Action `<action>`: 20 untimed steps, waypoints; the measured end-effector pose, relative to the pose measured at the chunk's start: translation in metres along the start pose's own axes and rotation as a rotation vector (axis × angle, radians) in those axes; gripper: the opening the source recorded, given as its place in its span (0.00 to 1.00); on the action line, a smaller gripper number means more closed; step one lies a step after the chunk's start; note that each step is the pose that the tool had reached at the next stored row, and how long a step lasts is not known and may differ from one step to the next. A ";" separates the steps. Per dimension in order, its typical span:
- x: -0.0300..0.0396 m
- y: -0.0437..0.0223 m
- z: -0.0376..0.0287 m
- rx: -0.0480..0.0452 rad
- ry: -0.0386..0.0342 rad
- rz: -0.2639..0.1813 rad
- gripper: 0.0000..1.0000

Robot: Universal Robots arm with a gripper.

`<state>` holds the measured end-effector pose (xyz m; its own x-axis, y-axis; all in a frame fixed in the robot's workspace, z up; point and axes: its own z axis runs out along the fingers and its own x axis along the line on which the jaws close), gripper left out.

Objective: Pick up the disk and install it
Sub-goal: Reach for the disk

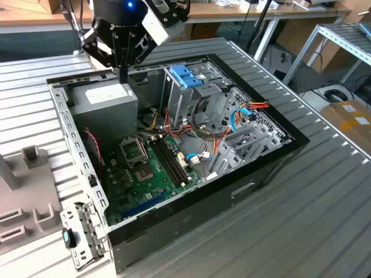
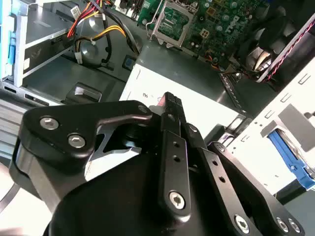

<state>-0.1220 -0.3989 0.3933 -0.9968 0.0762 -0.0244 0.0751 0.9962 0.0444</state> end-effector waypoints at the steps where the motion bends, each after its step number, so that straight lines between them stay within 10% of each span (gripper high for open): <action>1: 0.0002 0.0000 0.0000 0.0000 0.0000 0.000 0.11; 20: 0.0078 -0.0006 -0.0002 0.0000 0.0000 0.000 0.11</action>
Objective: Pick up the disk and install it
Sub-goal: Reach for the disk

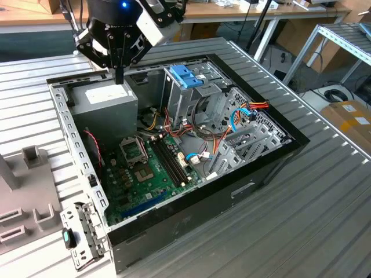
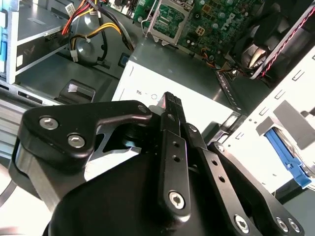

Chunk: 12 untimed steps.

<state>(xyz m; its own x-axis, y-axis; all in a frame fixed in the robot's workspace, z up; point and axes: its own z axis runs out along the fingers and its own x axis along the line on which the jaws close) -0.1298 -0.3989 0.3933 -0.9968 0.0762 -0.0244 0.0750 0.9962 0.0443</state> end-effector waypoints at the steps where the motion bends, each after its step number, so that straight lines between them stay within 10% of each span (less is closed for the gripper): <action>1: 0.0002 0.0000 0.0000 0.0000 0.0000 0.000 0.11; 12: 0.0031 -0.0002 -0.0001 0.0007 -0.0001 0.000 0.11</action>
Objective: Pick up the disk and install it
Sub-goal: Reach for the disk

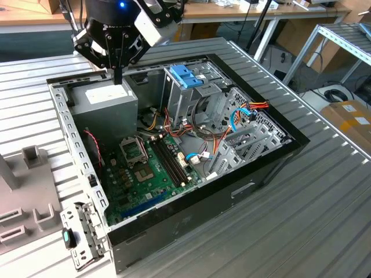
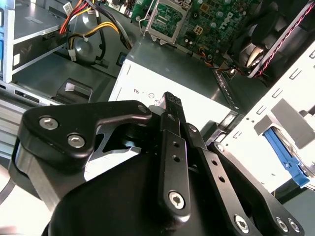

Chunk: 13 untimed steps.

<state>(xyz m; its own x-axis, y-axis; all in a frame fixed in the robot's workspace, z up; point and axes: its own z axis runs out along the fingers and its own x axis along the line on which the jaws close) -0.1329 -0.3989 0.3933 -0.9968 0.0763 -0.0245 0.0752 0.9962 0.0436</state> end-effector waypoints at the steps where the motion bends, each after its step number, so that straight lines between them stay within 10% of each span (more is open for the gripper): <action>1: 0.0002 0.0000 0.0000 0.0000 0.0000 0.000 0.11; 13: 0.0034 -0.0003 -0.0001 0.0000 0.0000 0.000 0.11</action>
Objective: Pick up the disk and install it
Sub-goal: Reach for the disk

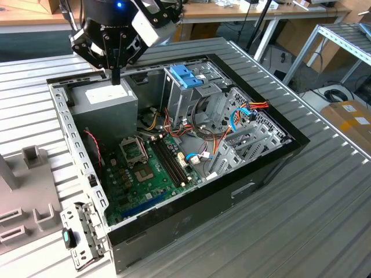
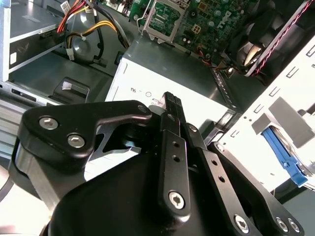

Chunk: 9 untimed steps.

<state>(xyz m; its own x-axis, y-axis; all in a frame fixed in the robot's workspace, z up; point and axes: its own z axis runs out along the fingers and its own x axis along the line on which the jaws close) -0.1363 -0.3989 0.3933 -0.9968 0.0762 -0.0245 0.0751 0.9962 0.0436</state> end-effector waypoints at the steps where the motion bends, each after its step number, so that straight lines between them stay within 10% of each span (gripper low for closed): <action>1: 0.0001 0.0000 0.0000 0.0000 0.0000 0.000 0.11; 9: 0.0031 -0.0002 -0.0001 0.0000 0.0000 0.000 0.11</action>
<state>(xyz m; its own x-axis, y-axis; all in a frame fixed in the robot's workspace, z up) -0.1394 -0.3989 0.3933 -0.9968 0.0762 -0.0245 0.0751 0.9962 0.0436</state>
